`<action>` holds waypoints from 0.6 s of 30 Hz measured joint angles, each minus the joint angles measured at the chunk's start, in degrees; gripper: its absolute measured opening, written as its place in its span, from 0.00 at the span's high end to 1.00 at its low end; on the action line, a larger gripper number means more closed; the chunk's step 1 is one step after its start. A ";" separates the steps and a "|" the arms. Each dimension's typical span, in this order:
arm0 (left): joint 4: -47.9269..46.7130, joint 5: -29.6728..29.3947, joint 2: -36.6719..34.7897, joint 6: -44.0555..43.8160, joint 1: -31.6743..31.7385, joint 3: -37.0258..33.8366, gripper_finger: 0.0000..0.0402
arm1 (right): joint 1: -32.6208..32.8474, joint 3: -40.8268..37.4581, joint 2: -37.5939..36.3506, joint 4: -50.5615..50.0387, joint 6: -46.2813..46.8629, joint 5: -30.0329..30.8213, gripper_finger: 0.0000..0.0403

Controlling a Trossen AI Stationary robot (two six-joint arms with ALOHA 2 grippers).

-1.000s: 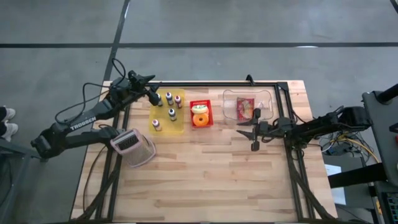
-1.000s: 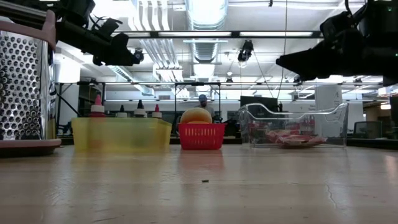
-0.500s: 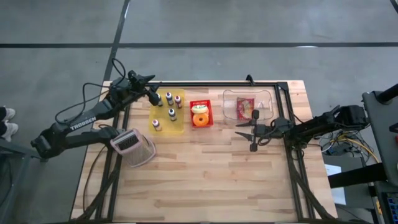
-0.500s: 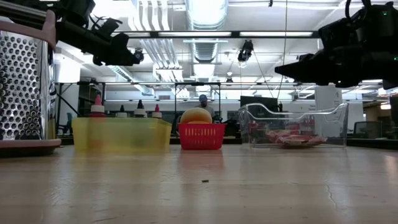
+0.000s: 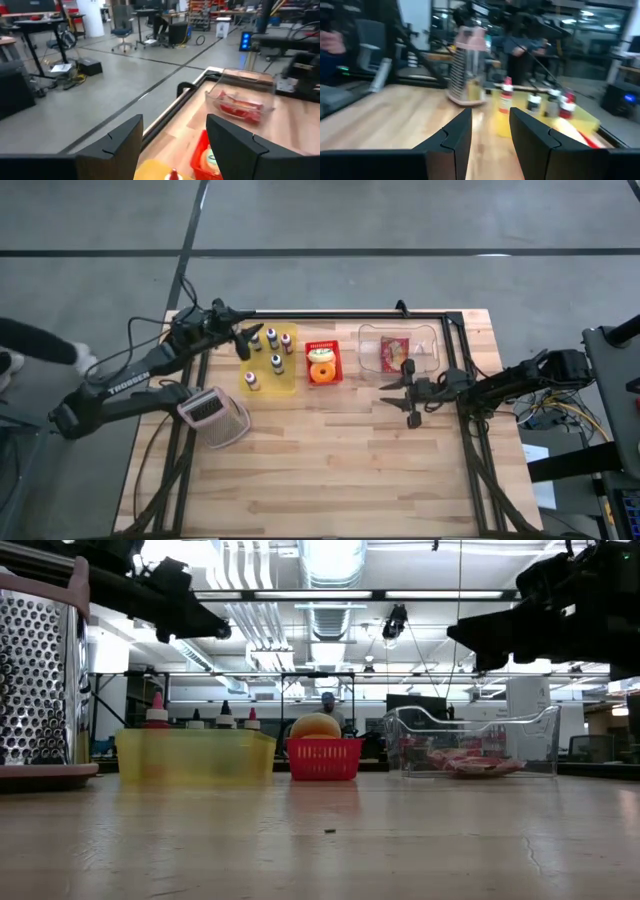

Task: Pick & Place Food Item
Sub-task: Return to Home Position

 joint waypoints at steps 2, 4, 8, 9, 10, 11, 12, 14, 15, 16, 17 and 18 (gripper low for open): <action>-0.33 0.14 -2.71 -0.20 -0.76 -1.44 0.45 | 0.00 0.00 -0.20 0.08 0.86 -0.39 0.68; -0.34 0.12 -6.48 0.07 -1.67 -3.60 0.45 | -0.07 0.00 -0.43 0.18 2.17 -0.26 0.68; 0.09 0.10 -15.97 -0.82 -3.96 -8.81 0.45 | -0.04 -0.20 -0.87 1.29 2.85 -0.28 0.68; 0.39 0.08 -18.27 -1.39 -4.45 -10.16 0.45 | -0.07 -0.20 -0.99 1.27 2.85 -0.27 0.68; 0.52 0.04 -20.86 -1.79 -4.88 -11.44 0.45 | -0.07 -0.22 -1.10 1.04 2.83 -0.26 0.68; 0.56 -0.01 -23.26 -2.07 -5.27 -12.47 0.45 | -0.07 -0.22 -1.15 1.10 2.84 -0.27 0.68; 0.73 -0.04 -25.48 -2.13 -5.58 -13.39 0.45 | -0.05 -0.22 -1.17 1.14 2.84 -0.27 0.68; 0.16 -0.09 -30.30 -2.11 -5.70 -15.15 0.45 | -0.04 -0.22 -1.17 1.31 3.04 -0.27 0.68; -0.53 -0.10 -32.55 -2.09 -5.70 -15.75 0.45 | -0.04 -0.22 -1.17 1.54 3.45 -0.29 0.68; -1.49 -0.12 -34.89 -1.98 -5.70 -16.37 0.45 | -0.04 -0.22 -1.21 1.83 3.86 -0.31 0.68; -2.80 -0.13 -37.16 -1.61 -5.70 -16.87 0.45 | -0.04 -0.22 -1.41 1.90 4.18 -0.41 0.68; -4.29 -0.35 -39.32 -1.06 -5.70 -17.23 0.45 | -0.04 -0.22 -1.65 1.89 4.36 -0.51 0.68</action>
